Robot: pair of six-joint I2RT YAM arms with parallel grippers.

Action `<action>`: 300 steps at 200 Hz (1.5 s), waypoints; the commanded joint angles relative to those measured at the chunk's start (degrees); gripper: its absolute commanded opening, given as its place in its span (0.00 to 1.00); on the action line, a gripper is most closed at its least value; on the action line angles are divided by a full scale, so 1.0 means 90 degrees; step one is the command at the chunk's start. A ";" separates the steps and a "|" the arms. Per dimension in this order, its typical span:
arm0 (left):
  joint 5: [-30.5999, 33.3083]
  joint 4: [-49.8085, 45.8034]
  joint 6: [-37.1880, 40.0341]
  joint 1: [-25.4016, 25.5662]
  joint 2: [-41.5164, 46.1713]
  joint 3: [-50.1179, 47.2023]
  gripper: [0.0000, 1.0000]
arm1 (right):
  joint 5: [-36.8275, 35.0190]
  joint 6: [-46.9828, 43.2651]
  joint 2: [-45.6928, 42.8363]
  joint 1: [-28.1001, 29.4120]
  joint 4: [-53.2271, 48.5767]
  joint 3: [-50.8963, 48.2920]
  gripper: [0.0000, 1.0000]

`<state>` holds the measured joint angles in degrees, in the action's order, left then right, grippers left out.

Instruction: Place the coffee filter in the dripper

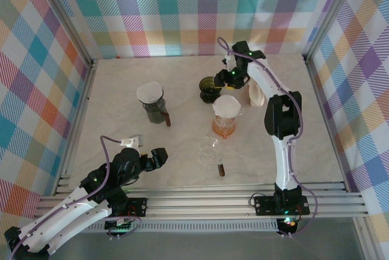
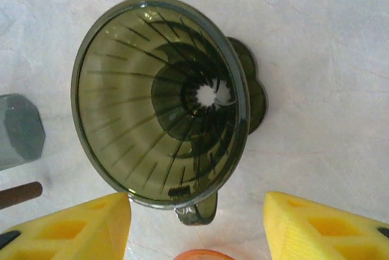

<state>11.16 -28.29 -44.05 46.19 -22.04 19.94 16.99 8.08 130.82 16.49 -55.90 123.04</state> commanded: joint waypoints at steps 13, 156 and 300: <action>0.0052 0.0068 0.0077 -0.0065 0.0103 -0.0106 1.00 | 0.0082 0.0122 0.0400 -0.0003 -0.0160 0.0507 0.56; 0.0108 0.0031 0.0048 -0.0091 0.0139 -0.0164 1.00 | 0.0374 0.0235 0.0835 0.0013 -0.0092 0.0791 0.13; 0.0130 -0.0021 0.0029 -0.0099 0.0143 -0.0118 1.00 | 0.1073 0.0234 -0.0214 0.0402 0.0852 0.1016 0.00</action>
<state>11.25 -28.34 -44.05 45.91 -21.26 19.20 21.91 10.07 135.26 18.33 -51.62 129.71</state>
